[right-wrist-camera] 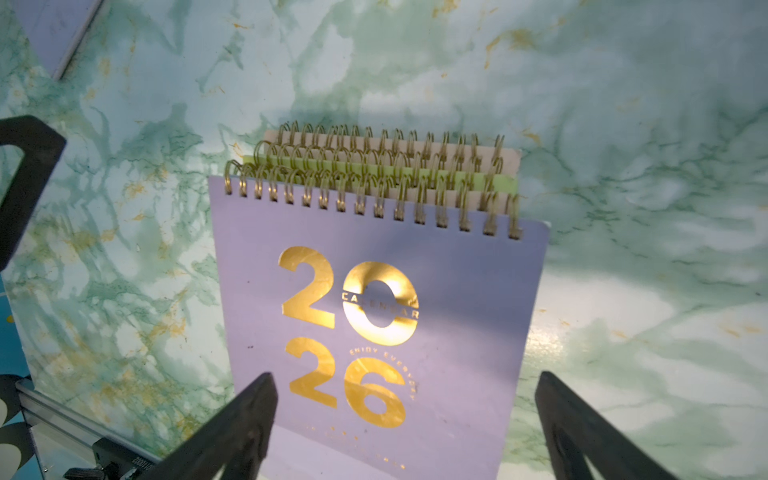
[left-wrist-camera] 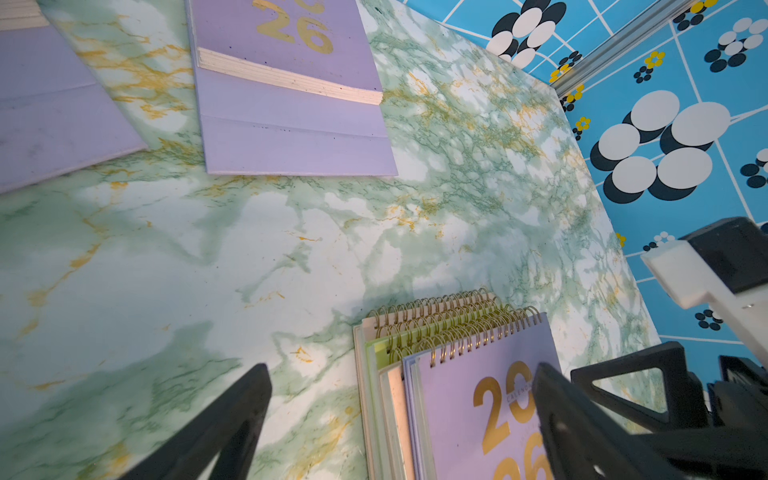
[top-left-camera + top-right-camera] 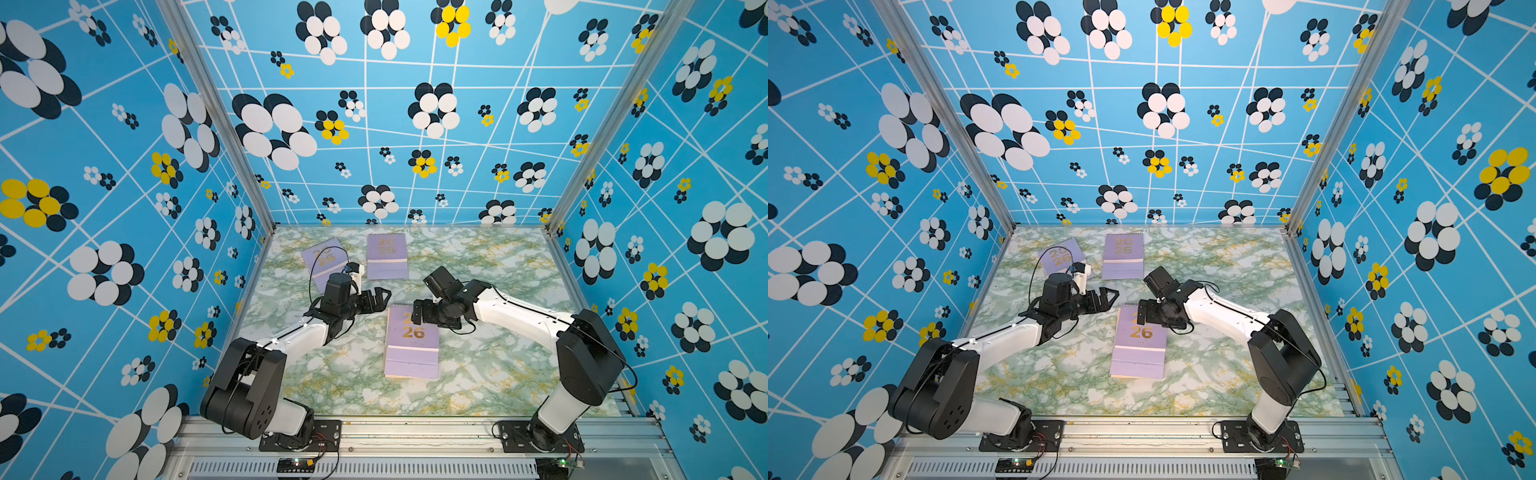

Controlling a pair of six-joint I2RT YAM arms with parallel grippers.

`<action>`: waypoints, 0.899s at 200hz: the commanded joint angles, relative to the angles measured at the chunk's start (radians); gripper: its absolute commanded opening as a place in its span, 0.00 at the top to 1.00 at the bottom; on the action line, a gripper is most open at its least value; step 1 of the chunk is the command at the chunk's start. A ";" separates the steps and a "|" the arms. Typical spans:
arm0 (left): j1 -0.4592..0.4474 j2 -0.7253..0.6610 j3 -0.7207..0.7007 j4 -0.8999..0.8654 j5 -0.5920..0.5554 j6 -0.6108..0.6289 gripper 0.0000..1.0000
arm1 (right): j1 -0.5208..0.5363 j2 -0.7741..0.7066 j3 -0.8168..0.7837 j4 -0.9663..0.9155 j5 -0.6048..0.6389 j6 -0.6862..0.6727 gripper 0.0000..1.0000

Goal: Stack the calendars
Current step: Adjust the calendars at the center of the board.

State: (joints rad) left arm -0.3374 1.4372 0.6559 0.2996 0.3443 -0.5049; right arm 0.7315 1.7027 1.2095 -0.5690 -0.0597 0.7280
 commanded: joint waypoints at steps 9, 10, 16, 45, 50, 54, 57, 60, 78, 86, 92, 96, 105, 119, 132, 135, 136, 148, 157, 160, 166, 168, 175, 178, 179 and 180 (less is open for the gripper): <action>0.012 -0.003 0.028 -0.010 0.013 0.023 0.01 | -0.006 0.040 0.026 -0.014 0.016 -0.021 0.01; 0.012 -0.003 0.027 -0.010 0.013 0.023 0.00 | -0.005 0.042 0.026 -0.014 0.015 -0.022 0.01; 0.011 -0.004 0.028 -0.011 0.013 0.023 0.01 | -0.007 0.047 0.029 -0.014 0.015 -0.023 0.01; 0.011 -0.006 0.028 -0.016 0.013 0.025 0.00 | -0.006 0.070 0.041 -0.002 0.005 -0.025 0.01; 0.013 -0.006 0.028 -0.017 0.013 0.024 0.00 | -0.006 0.073 0.041 -0.001 0.003 -0.025 0.01; 0.013 -0.006 0.029 -0.017 0.013 0.025 0.01 | -0.006 0.075 0.042 0.001 0.002 -0.025 0.01; 0.013 -0.007 0.029 -0.017 0.013 0.026 0.01 | -0.007 0.075 0.045 0.003 0.001 -0.025 0.01; 0.012 -0.007 0.031 -0.019 0.012 0.025 0.00 | -0.006 0.075 0.045 0.003 -0.001 -0.025 0.01; 0.014 -0.007 0.031 -0.019 0.012 0.025 0.01 | -0.006 0.080 0.055 0.007 -0.009 -0.030 0.01; 0.014 -0.005 0.032 -0.017 0.012 0.026 0.00 | -0.006 0.083 0.059 0.006 -0.012 -0.032 0.01; 0.015 -0.003 0.031 -0.017 0.013 0.026 0.00 | -0.006 0.085 0.065 0.005 -0.014 -0.034 0.01; 0.014 -0.002 0.032 -0.016 0.013 0.025 0.00 | -0.006 0.086 0.067 0.003 -0.014 -0.035 0.01; 0.015 -0.002 0.032 -0.014 0.015 0.024 0.01 | -0.006 0.089 0.071 0.001 -0.015 -0.035 0.02; 0.015 0.000 0.030 -0.013 0.016 0.024 0.01 | -0.006 0.092 0.076 0.004 -0.019 -0.033 0.02; 0.015 0.000 0.029 -0.013 0.016 0.024 0.00 | -0.006 0.092 0.078 0.007 -0.020 -0.031 0.02; 0.014 0.000 0.028 -0.013 0.016 0.025 0.01 | -0.006 0.092 0.079 0.009 -0.021 -0.030 0.01; 0.015 0.000 0.029 -0.013 0.017 0.025 0.01 | -0.006 0.092 0.080 0.009 -0.021 -0.030 0.01; 0.015 0.001 0.029 -0.013 0.016 0.026 0.01 | -0.007 0.092 0.079 0.012 -0.024 -0.028 0.01; 0.016 0.001 0.029 -0.011 0.017 0.025 0.01 | -0.007 0.092 0.079 0.014 -0.027 -0.027 0.02; 0.016 0.000 0.028 -0.011 0.018 0.025 0.00 | -0.007 0.092 0.079 0.015 -0.027 -0.027 0.02; 0.016 0.000 0.028 -0.011 0.018 0.026 0.01 | -0.006 0.093 0.078 0.014 -0.029 -0.026 0.01; 0.016 0.000 0.028 -0.011 0.018 0.026 0.00 | -0.006 0.093 0.079 0.015 -0.029 -0.027 0.02; 0.016 0.000 0.028 -0.010 0.018 0.024 0.00 | -0.006 0.092 0.079 0.017 -0.030 -0.026 0.02; 0.016 0.000 0.028 -0.010 0.018 0.025 0.01 | -0.006 0.092 0.079 0.017 -0.031 -0.025 0.01; 0.016 0.000 0.029 -0.010 0.018 0.025 0.01 | -0.006 0.093 0.080 0.017 -0.031 -0.025 0.01; 0.015 0.001 0.029 -0.010 0.018 0.025 0.00 | -0.006 0.093 0.080 0.017 -0.031 -0.025 0.01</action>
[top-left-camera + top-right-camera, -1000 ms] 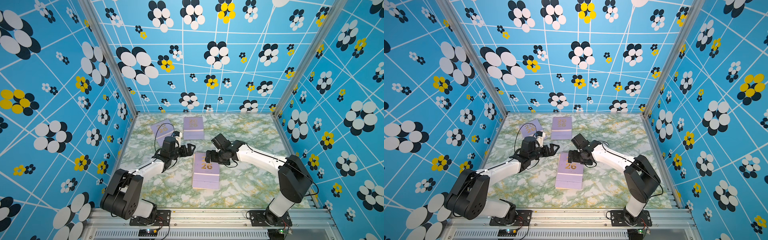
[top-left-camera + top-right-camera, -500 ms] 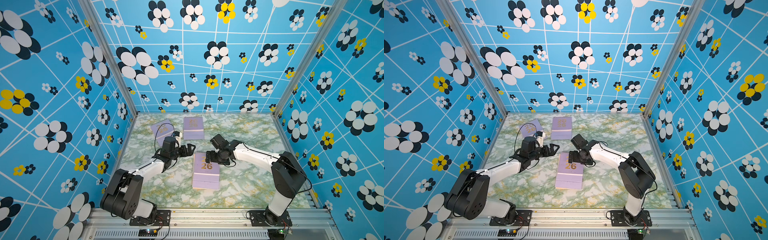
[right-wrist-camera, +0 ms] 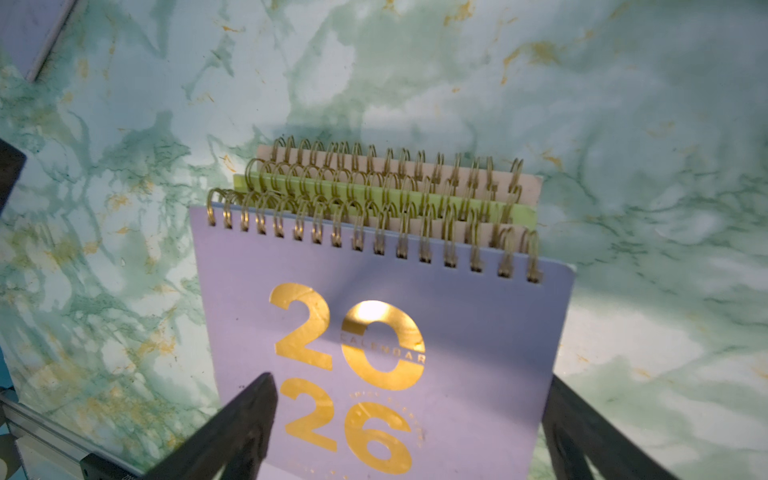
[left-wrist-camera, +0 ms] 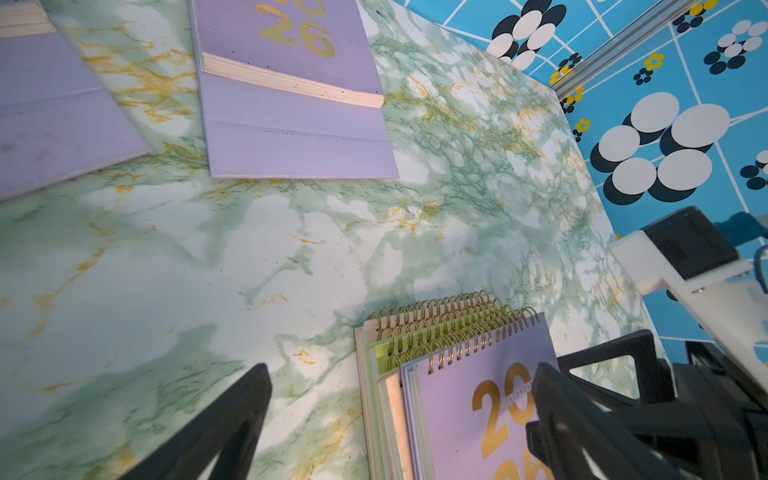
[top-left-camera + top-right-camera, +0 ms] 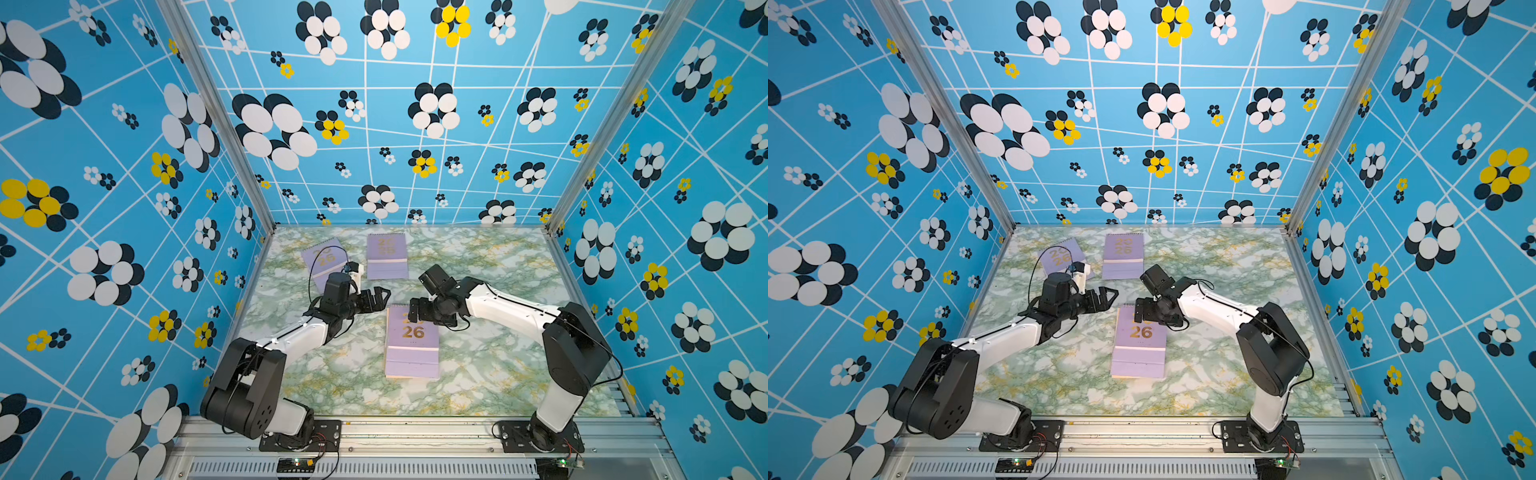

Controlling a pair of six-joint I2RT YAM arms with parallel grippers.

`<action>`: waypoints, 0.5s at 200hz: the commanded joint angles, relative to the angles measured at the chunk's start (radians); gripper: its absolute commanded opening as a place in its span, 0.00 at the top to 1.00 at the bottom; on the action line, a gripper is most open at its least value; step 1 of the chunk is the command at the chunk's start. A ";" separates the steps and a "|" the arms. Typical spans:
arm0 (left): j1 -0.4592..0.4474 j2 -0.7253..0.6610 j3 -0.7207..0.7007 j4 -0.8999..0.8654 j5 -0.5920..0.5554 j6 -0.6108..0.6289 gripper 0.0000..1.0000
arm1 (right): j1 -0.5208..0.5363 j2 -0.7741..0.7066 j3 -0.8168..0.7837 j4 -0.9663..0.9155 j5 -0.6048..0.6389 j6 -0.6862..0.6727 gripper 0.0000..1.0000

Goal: Stack the calendars
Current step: Adjust the calendars at the center of the board.

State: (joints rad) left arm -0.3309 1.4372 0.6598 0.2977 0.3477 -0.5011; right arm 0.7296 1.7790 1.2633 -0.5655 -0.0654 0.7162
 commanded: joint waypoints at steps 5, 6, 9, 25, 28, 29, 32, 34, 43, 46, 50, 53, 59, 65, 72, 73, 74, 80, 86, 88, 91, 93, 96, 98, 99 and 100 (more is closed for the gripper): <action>0.010 0.000 0.024 -0.008 0.014 0.021 0.01 | -0.004 0.016 0.025 0.013 -0.026 -0.012 0.02; 0.009 0.000 0.024 -0.007 0.014 0.020 0.01 | -0.004 0.016 0.025 0.013 -0.027 -0.012 0.01; 0.010 0.000 0.025 -0.008 0.014 0.021 0.00 | -0.004 0.015 0.026 0.013 -0.027 -0.013 0.01; 0.009 0.000 0.026 -0.008 0.016 0.021 0.01 | -0.004 0.015 0.025 0.014 -0.028 -0.011 0.01; 0.009 0.001 0.026 -0.007 0.016 0.020 0.00 | -0.004 0.014 0.026 0.014 -0.028 -0.011 0.01; 0.009 0.000 0.026 -0.008 0.016 0.020 0.00 | -0.004 0.014 0.026 0.014 -0.028 -0.010 0.01; 0.010 0.001 0.026 -0.008 0.016 0.021 0.00 | -0.005 0.013 0.025 0.015 -0.028 -0.010 0.01; 0.010 0.002 0.027 -0.008 0.016 0.021 0.00 | -0.004 0.014 0.027 0.014 -0.028 -0.010 0.01; 0.009 0.003 0.026 -0.008 0.016 0.019 0.01 | -0.004 0.012 0.027 0.015 -0.028 -0.011 0.02; 0.009 0.002 0.027 -0.007 0.016 0.018 0.01 | -0.004 0.012 0.027 0.015 -0.027 -0.012 0.02; 0.010 0.003 0.028 -0.008 0.016 0.018 0.00 | -0.003 0.012 0.028 0.013 -0.027 -0.012 0.02; 0.009 0.004 0.028 -0.007 0.016 0.018 0.00 | -0.004 0.010 0.027 0.012 -0.025 -0.012 0.01; 0.010 0.004 0.028 -0.007 0.014 0.019 0.00 | -0.004 0.011 0.028 0.009 -0.021 -0.014 0.01; 0.010 0.003 0.032 -0.008 0.012 0.019 0.01 | -0.004 0.009 0.031 0.000 -0.013 -0.016 0.01; 0.011 0.003 0.037 -0.009 0.010 0.021 0.00 | -0.005 0.003 0.032 -0.009 0.003 -0.022 0.01; 0.012 0.003 0.038 -0.009 0.009 0.021 0.00 | -0.005 0.003 0.032 -0.009 0.003 -0.022 0.01; 0.013 0.004 0.039 -0.009 0.009 0.020 0.00 | -0.005 0.002 0.032 -0.010 0.006 -0.023 0.02; 0.014 0.006 0.044 -0.008 0.007 0.021 0.00 | -0.008 -0.006 0.032 -0.015 0.017 -0.029 0.02; 0.018 0.008 0.053 -0.011 0.008 0.021 0.00 | -0.014 -0.013 0.031 -0.017 0.026 -0.036 0.02; 0.017 0.011 0.057 -0.012 0.008 0.021 0.00 | -0.017 -0.015 0.031 -0.018 0.028 -0.038 0.02; 0.018 0.014 0.063 -0.014 0.009 0.023 0.00 | -0.024 -0.018 0.034 -0.019 0.029 -0.041 0.02; 0.020 0.016 0.066 -0.015 0.007 0.024 0.00 | -0.028 -0.021 0.034 -0.020 0.029 -0.043 0.02; 0.021 0.019 0.073 -0.017 0.006 0.025 0.01 | -0.035 -0.024 0.036 -0.021 0.026 -0.046 0.01; 0.022 0.020 0.076 -0.018 0.004 0.027 0.00 | -0.040 -0.025 0.037 -0.021 0.027 -0.048 0.01; 0.022 0.021 0.079 -0.018 0.004 0.028 0.01 | -0.042 -0.025 0.038 -0.022 0.027 -0.050 0.01; 0.022 0.023 0.080 -0.019 0.003 0.029 0.01 | -0.044 -0.026 0.038 -0.022 0.027 -0.052 0.01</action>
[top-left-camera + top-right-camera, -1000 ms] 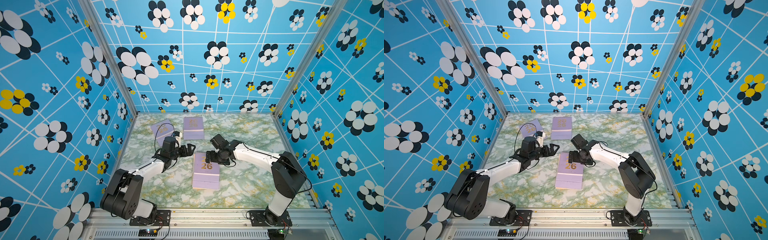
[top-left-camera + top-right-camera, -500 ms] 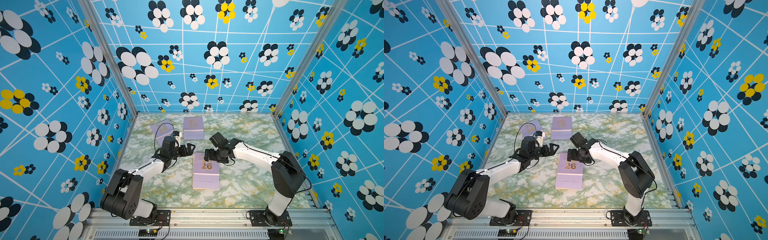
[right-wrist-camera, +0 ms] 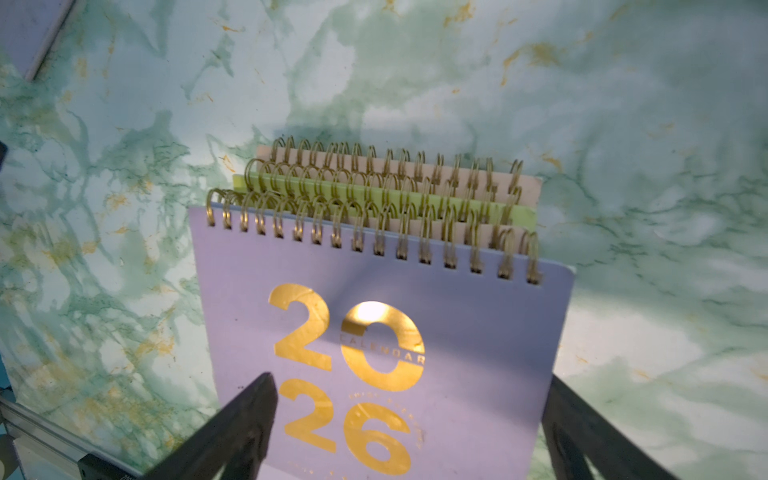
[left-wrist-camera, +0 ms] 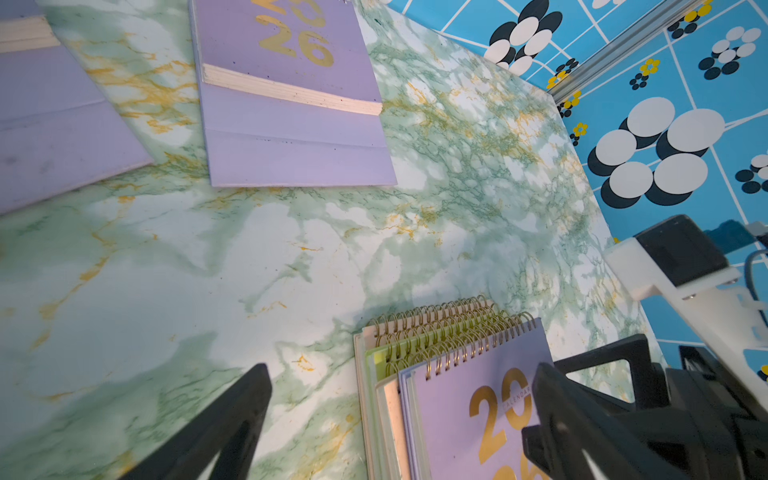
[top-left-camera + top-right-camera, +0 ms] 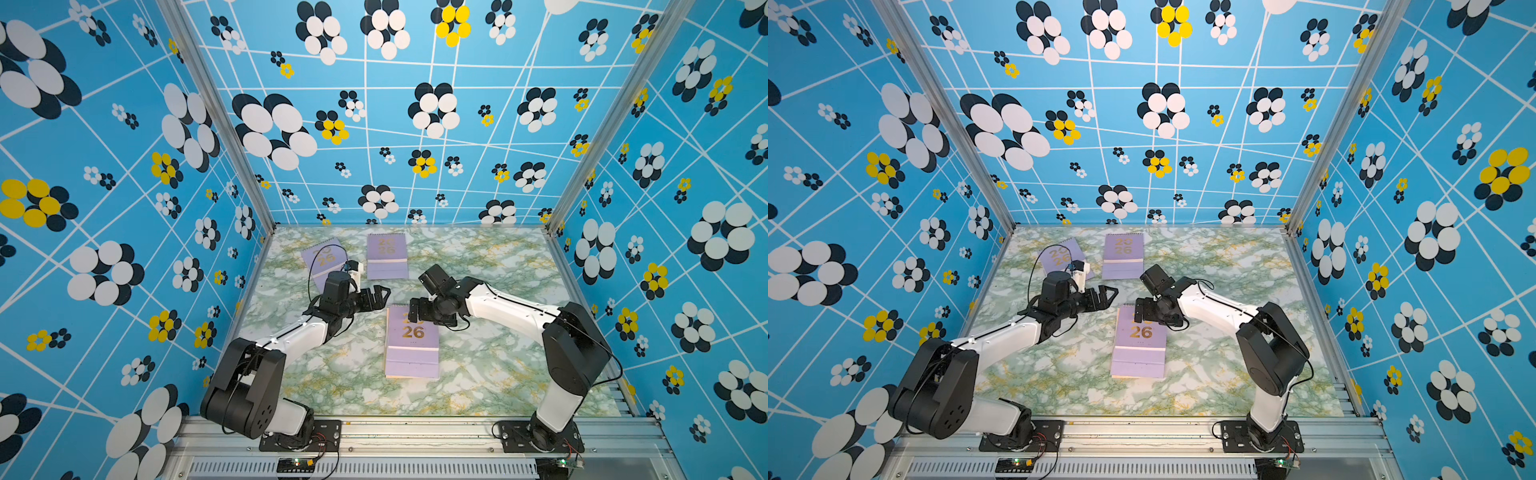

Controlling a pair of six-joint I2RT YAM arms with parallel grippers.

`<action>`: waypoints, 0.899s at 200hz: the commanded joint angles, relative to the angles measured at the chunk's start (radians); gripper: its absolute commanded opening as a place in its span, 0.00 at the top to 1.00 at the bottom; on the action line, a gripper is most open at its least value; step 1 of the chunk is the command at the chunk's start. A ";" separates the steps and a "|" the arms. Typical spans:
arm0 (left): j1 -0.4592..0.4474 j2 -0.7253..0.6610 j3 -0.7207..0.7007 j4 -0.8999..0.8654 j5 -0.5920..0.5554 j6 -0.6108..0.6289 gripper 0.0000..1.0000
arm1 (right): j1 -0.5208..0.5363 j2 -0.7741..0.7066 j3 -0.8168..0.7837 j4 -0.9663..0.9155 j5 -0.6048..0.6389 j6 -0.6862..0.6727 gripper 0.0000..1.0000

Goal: Stack the calendars
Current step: Adjust the calendars at the center of the board, then move the calendar to the center of the board.

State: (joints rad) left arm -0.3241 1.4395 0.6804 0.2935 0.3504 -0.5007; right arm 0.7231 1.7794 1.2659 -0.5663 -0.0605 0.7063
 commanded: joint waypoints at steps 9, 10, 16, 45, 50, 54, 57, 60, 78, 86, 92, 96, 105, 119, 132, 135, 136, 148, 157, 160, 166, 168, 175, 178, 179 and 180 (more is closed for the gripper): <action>0.020 0.035 0.081 -0.019 -0.006 0.032 0.00 | -0.055 -0.029 0.053 -0.027 0.024 -0.057 0.01; 0.021 0.037 0.083 -0.019 -0.007 0.033 0.00 | -0.055 -0.029 0.055 -0.027 0.025 -0.060 0.01; 0.024 0.048 0.097 -0.024 -0.010 0.036 0.00 | -0.069 -0.028 0.070 -0.033 0.029 -0.074 0.01; 0.043 0.123 0.201 -0.063 -0.041 0.050 0.01 | -0.125 0.014 0.180 -0.052 0.040 -0.148 0.01; 0.046 0.143 0.222 -0.075 -0.047 0.055 0.00 | -0.138 0.030 0.204 -0.053 0.033 -0.158 0.02; 0.049 0.158 0.242 -0.086 -0.051 0.060 0.01 | -0.147 0.042 0.223 -0.053 0.025 -0.166 0.02; 0.050 0.168 0.256 -0.093 -0.053 0.063 0.00 | -0.153 0.051 0.237 -0.052 0.019 -0.173 0.02; 0.052 0.181 0.268 -0.099 -0.057 0.064 0.00 | -0.159 0.061 0.249 -0.052 0.014 -0.179 0.02; 0.067 0.256 0.344 -0.133 -0.073 0.074 0.00 | -0.185 0.124 0.343 -0.054 -0.001 -0.222 0.02; 0.073 0.287 0.376 -0.146 -0.081 0.077 0.00 | -0.193 0.161 0.395 -0.055 -0.012 -0.241 0.03; 0.078 0.310 0.399 -0.155 -0.084 0.080 0.00 | -0.199 0.189 0.424 -0.059 -0.017 -0.253 0.03; 0.080 0.324 0.416 -0.162 -0.089 0.082 0.00 | -0.202 0.205 0.447 -0.062 -0.020 -0.261 0.03; 0.084 0.356 0.453 -0.178 -0.104 0.091 0.00 | -0.209 0.255 0.502 -0.069 -0.037 -0.278 0.03; 0.090 0.408 0.516 -0.204 -0.124 0.100 0.00 | -0.218 0.324 0.579 -0.073 -0.065 -0.287 0.03; 0.099 0.470 0.577 -0.227 -0.126 0.099 0.00 | -0.229 0.388 0.652 -0.076 -0.093 -0.291 0.04; 0.100 0.483 0.591 -0.232 -0.126 0.099 0.00 | -0.230 0.414 0.669 -0.079 -0.099 -0.290 0.04; 0.100 0.488 0.594 -0.235 -0.126 0.099 0.00 | -0.231 0.421 0.672 -0.079 -0.101 -0.290 0.04; 0.104 0.532 0.649 -0.254 -0.125 0.097 0.00 | -0.234 0.477 0.736 -0.091 -0.112 -0.291 0.05; 0.103 0.559 0.683 -0.266 -0.125 0.098 0.00 | -0.234 0.512 0.781 -0.101 -0.113 -0.294 0.05; 0.104 0.568 0.694 -0.270 -0.127 0.099 0.00 | -0.235 0.522 0.794 -0.103 -0.114 -0.294 0.05; 0.105 0.583 0.716 -0.280 -0.128 0.100 0.00 | -0.236 0.543 0.822 -0.111 -0.117 -0.297 0.05; 0.105 0.587 0.724 -0.284 -0.129 0.101 0.00 | -0.235 0.550 0.831 -0.113 -0.119 -0.297 0.05; 0.105 0.608 0.751 -0.300 -0.129 0.104 0.00 | -0.235 0.573 0.867 -0.123 -0.129 -0.301 0.05; 0.105 0.616 0.762 -0.306 -0.129 0.106 0.00 | -0.235 0.584 0.881 -0.127 -0.132 -0.303 0.05; 0.105 0.619 0.766 -0.307 -0.129 0.106 0.00 | -0.235 0.588 0.885 -0.129 -0.133 -0.303 0.05; 0.105 0.622 0.771 -0.310 -0.130 0.106 0.00 | -0.235 0.592 0.892 -0.130 -0.134 -0.302 0.05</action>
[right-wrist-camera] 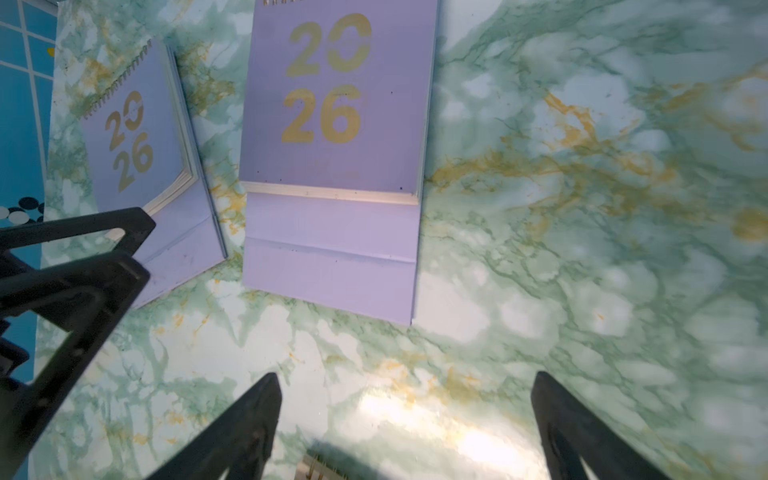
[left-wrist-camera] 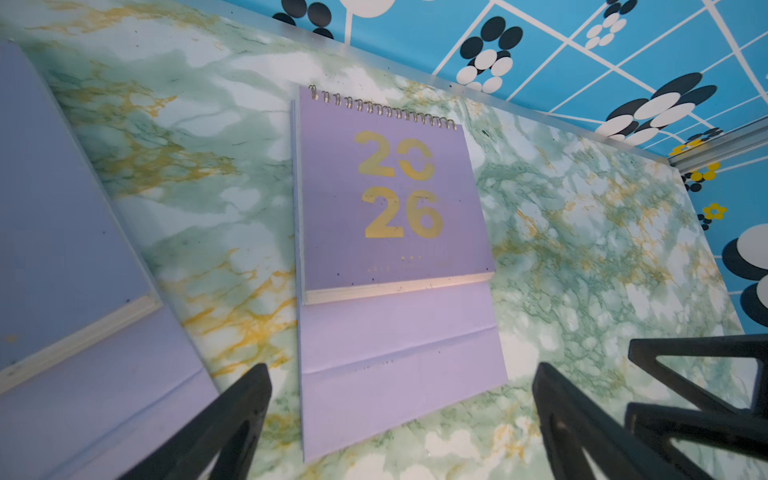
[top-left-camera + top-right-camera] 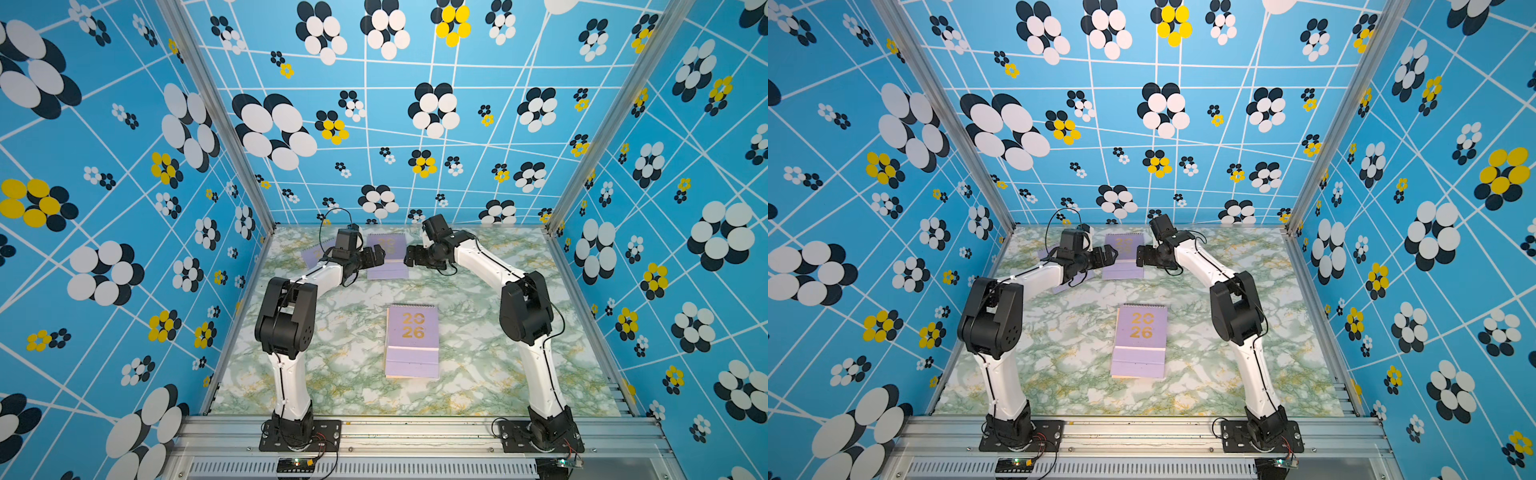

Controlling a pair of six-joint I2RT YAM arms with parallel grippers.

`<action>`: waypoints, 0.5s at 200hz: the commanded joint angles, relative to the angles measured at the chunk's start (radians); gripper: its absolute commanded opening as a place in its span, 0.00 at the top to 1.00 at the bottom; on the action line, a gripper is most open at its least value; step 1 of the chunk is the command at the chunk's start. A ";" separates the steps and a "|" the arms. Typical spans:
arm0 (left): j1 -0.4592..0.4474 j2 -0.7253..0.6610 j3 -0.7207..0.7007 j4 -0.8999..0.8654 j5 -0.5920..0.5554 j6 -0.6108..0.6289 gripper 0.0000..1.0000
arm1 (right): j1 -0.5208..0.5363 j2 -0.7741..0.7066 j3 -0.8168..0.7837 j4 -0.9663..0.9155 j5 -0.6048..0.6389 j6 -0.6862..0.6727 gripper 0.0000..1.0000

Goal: Stack the calendars
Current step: Move the calendar to the center of the board.

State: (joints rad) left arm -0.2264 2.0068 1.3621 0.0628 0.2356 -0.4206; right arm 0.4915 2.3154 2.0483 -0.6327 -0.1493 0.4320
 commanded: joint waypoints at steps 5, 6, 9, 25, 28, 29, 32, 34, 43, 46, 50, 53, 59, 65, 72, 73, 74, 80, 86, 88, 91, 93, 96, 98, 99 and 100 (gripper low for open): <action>0.008 0.068 0.108 -0.090 -0.015 0.028 0.00 | -0.004 0.071 0.131 -0.071 -0.048 -0.029 0.05; 0.009 0.072 0.112 -0.092 -0.015 0.028 0.00 | -0.005 0.075 0.135 -0.073 -0.049 -0.029 0.05; 0.009 0.081 0.120 -0.099 -0.015 0.028 0.00 | -0.004 0.084 0.150 -0.077 -0.051 -0.028 0.05; 0.012 0.126 0.174 -0.133 -0.015 0.030 0.00 | -0.004 0.134 0.216 -0.097 -0.059 -0.025 0.05; 0.013 0.133 0.182 -0.137 -0.014 0.028 0.00 | -0.005 0.143 0.232 -0.101 -0.060 -0.025 0.05; 0.013 0.134 0.185 -0.138 -0.013 0.028 0.00 | -0.004 0.146 0.235 -0.102 -0.060 -0.024 0.05; 0.014 0.141 0.191 -0.140 -0.012 0.027 0.00 | -0.005 0.154 0.248 -0.107 -0.061 -0.023 0.05; 0.015 0.144 0.197 -0.142 -0.012 0.026 0.00 | -0.006 0.160 0.255 -0.109 -0.062 -0.022 0.05; 0.017 0.160 0.213 -0.147 -0.011 0.024 0.00 | -0.005 0.185 0.293 -0.120 -0.066 -0.021 0.05; 0.018 0.166 0.216 -0.149 -0.010 0.023 0.00 | -0.005 0.194 0.305 -0.124 -0.067 -0.021 0.05; 0.019 0.172 0.224 -0.151 -0.010 0.022 0.00 | -0.005 0.204 0.320 -0.129 -0.067 -0.019 0.05; 0.020 0.176 0.230 -0.154 -0.010 0.023 0.00 | -0.005 0.211 0.333 -0.133 -0.068 -0.019 0.05; 0.021 0.188 0.242 -0.161 -0.010 0.021 0.00 | -0.005 0.227 0.356 -0.143 -0.069 -0.018 0.05; 0.022 0.199 0.256 -0.168 -0.009 0.020 0.00 | -0.006 0.241 0.378 -0.150 -0.068 -0.015 0.05; 0.024 0.211 0.271 -0.178 -0.006 0.017 0.00 | -0.006 0.256 0.402 -0.157 -0.070 -0.015 0.05; 0.024 0.212 0.274 -0.179 -0.006 0.018 0.00 | -0.007 0.259 0.405 -0.158 -0.070 -0.014 0.05; 0.024 0.215 0.275 -0.181 -0.005 0.018 0.00 | -0.007 0.261 0.407 -0.158 -0.070 -0.014 0.05; 0.025 0.224 0.286 -0.189 -0.005 0.017 0.00 | -0.007 0.272 0.423 -0.163 -0.071 -0.012 0.05; 0.027 0.233 0.296 -0.193 -0.004 0.016 0.00 | -0.007 0.280 0.431 -0.162 -0.072 -0.008 0.05; 0.027 0.236 0.297 -0.192 -0.004 0.016 0.00 | -0.007 0.282 0.434 -0.162 -0.073 -0.009 0.05; 0.026 0.240 0.302 -0.194 -0.004 0.016 0.00 | -0.007 0.285 0.436 -0.163 -0.073 -0.007 0.05; 0.028 0.241 0.304 -0.195 -0.004 0.015 0.00 | -0.006 0.286 0.438 -0.163 -0.073 -0.006 0.05; 0.028 0.245 0.307 -0.196 -0.004 0.015 0.00 | -0.007 0.289 0.438 -0.161 -0.074 -0.005 0.05; 0.028 0.247 0.310 -0.197 -0.002 0.014 0.00 | -0.007 0.291 0.438 -0.160 -0.074 -0.004 0.05; 0.028 0.248 0.311 -0.197 -0.002 0.015 0.00 | -0.007 0.291 0.439 -0.159 -0.073 -0.003 0.05; 0.027 0.249 0.313 -0.198 -0.002 0.015 0.00 | -0.007 0.292 0.439 -0.158 -0.074 -0.002 0.05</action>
State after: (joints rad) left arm -0.2092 2.2189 1.6226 -0.0895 0.2310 -0.4149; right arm 0.4900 2.5713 2.4527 -0.7422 -0.2028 0.4259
